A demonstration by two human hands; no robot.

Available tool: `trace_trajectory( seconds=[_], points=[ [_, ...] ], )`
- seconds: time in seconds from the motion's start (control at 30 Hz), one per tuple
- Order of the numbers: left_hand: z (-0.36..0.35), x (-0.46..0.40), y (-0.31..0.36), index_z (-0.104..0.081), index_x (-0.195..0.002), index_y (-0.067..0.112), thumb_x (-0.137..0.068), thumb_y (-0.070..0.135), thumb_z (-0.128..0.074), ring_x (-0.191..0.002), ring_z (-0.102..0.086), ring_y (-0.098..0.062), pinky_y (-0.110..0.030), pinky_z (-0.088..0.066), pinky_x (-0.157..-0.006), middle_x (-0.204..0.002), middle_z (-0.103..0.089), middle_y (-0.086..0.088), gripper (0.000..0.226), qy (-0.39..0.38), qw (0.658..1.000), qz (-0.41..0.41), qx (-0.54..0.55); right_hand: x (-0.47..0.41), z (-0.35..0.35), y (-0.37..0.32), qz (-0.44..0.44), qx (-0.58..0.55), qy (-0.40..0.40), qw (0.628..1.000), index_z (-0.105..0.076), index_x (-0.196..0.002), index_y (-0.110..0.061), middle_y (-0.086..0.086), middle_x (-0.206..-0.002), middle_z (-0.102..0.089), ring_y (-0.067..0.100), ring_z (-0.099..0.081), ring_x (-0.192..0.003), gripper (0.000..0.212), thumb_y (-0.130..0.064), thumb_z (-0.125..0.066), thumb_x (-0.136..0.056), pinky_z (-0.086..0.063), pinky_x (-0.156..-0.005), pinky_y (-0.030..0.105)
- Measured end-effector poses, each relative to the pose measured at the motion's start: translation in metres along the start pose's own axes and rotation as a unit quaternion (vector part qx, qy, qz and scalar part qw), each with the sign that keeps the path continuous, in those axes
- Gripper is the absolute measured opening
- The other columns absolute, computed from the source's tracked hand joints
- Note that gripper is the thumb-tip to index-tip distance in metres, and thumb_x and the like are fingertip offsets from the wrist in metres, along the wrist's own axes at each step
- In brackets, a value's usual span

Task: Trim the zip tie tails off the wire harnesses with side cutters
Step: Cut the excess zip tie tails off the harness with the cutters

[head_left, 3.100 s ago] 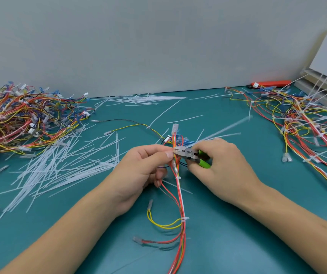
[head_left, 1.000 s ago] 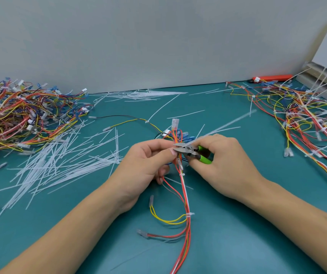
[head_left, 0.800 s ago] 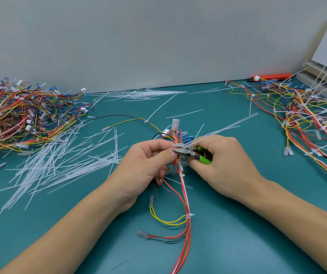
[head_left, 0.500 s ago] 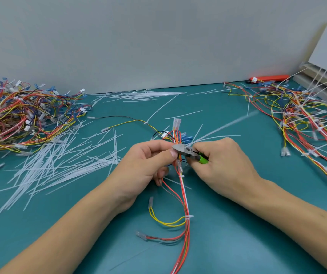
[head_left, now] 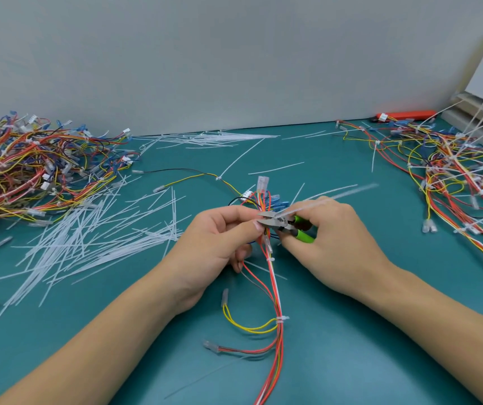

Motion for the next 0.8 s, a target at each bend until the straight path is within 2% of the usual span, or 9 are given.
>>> trace_trajectory(
  seconds=[0.13,0.2,0.27,0.37,0.5,0.6,0.67,0.8],
  points=[
    [-0.0007,-0.0012,-0.0004,-0.079,-0.091,0.026,-0.086,0.024,-0.068,-0.053,-0.046,-0.011,-0.020,-0.042,-0.048,-0.083,-0.070,-0.005,0.013,-0.008,1.000,-0.004,-0.015,-0.0004,-0.0002,0.0000,0.007,-0.018,-0.010,1.000,-0.076,-0.094,-0.029,-0.008,-0.079,-0.069,0.018,-0.059,-0.079,0.014,-0.029,-0.065,-0.084,-0.051,-0.073,0.040],
    [-0.0006,-0.0012,-0.0001,-0.078,-0.092,0.025,-0.087,0.024,-0.067,-0.053,-0.046,-0.010,-0.020,-0.043,-0.048,-0.081,-0.069,-0.003,0.013,-0.013,1.000,-0.009,-0.021,0.0003,-0.0006,0.0021,-0.001,-0.004,-0.005,1.000,-0.069,-0.082,-0.025,-0.004,-0.069,-0.063,0.020,-0.055,-0.069,0.008,-0.031,-0.066,-0.087,-0.048,-0.063,0.040],
    [-0.0006,-0.0010,-0.0002,-0.078,-0.094,0.024,-0.087,0.024,-0.067,-0.053,-0.046,-0.010,-0.020,-0.043,-0.048,-0.080,-0.069,-0.002,0.013,-0.018,1.000,-0.009,-0.023,0.0013,-0.0012,0.0031,-0.009,0.029,0.005,1.000,-0.051,-0.067,-0.023,0.000,-0.056,-0.048,0.023,-0.044,-0.059,0.028,-0.033,-0.067,-0.088,-0.039,-0.052,0.036],
    [-0.0005,-0.0005,0.0004,-0.078,-0.095,0.023,-0.088,0.025,-0.067,-0.053,-0.046,-0.010,-0.020,-0.043,-0.049,-0.082,-0.069,-0.003,0.014,-0.021,0.999,-0.009,-0.024,0.0005,-0.0012,0.0012,-0.009,0.062,-0.005,0.998,-0.041,-0.065,-0.018,0.003,-0.053,-0.039,0.032,-0.041,-0.059,0.039,-0.033,-0.065,-0.091,-0.038,-0.051,0.038],
    [-0.0015,0.0007,0.0016,-0.076,-0.093,0.024,-0.089,0.026,-0.067,-0.054,-0.045,-0.011,-0.020,-0.042,-0.050,-0.083,-0.070,-0.003,0.011,-0.024,0.999,-0.007,-0.021,0.0020,-0.0001,0.0023,-0.005,0.045,0.016,0.999,-0.046,-0.069,-0.014,0.003,-0.054,-0.040,0.029,-0.038,-0.057,0.037,-0.034,-0.067,-0.092,-0.034,-0.048,0.035],
    [-0.0012,0.0006,0.0010,-0.075,-0.096,0.021,-0.089,0.026,-0.067,-0.054,-0.045,-0.011,-0.020,-0.042,-0.050,-0.082,-0.071,-0.002,0.012,-0.021,1.000,-0.003,-0.017,0.0039,0.0003,0.0041,-0.006,0.010,0.033,0.999,-0.048,-0.065,-0.022,-0.001,-0.056,-0.044,0.022,-0.037,-0.056,0.035,-0.035,-0.069,-0.090,-0.029,-0.048,0.033],
    [-0.0007,0.0008,0.0009,-0.075,-0.097,0.020,-0.089,0.026,-0.067,-0.054,-0.045,-0.010,-0.019,-0.042,-0.050,-0.082,-0.070,-0.002,0.013,-0.017,1.000,0.000,-0.015,0.0030,0.0002,0.0045,-0.004,-0.005,0.040,0.999,-0.052,-0.065,-0.026,-0.003,-0.058,-0.047,0.020,-0.041,-0.058,0.031,-0.034,-0.069,-0.088,-0.033,-0.051,0.033],
    [0.0024,0.0005,0.0011,-0.077,-0.096,0.021,-0.093,0.024,-0.069,-0.053,-0.045,-0.009,-0.019,-0.042,-0.050,-0.080,-0.069,0.000,0.009,-0.005,1.000,0.004,0.005,0.0000,0.0002,0.0056,-0.009,-0.019,0.054,0.998,-0.069,-0.077,-0.023,-0.004,-0.061,-0.054,0.020,-0.049,-0.066,0.014,-0.030,-0.072,-0.089,-0.045,-0.061,0.039]
  ],
)
Point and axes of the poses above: each hand's wrist, its own x-axis away from the middle knuckle, its own z-axis out of the back of the hand, y = z × x, the point moved 5 cm from there along -x, towards the middle knuckle
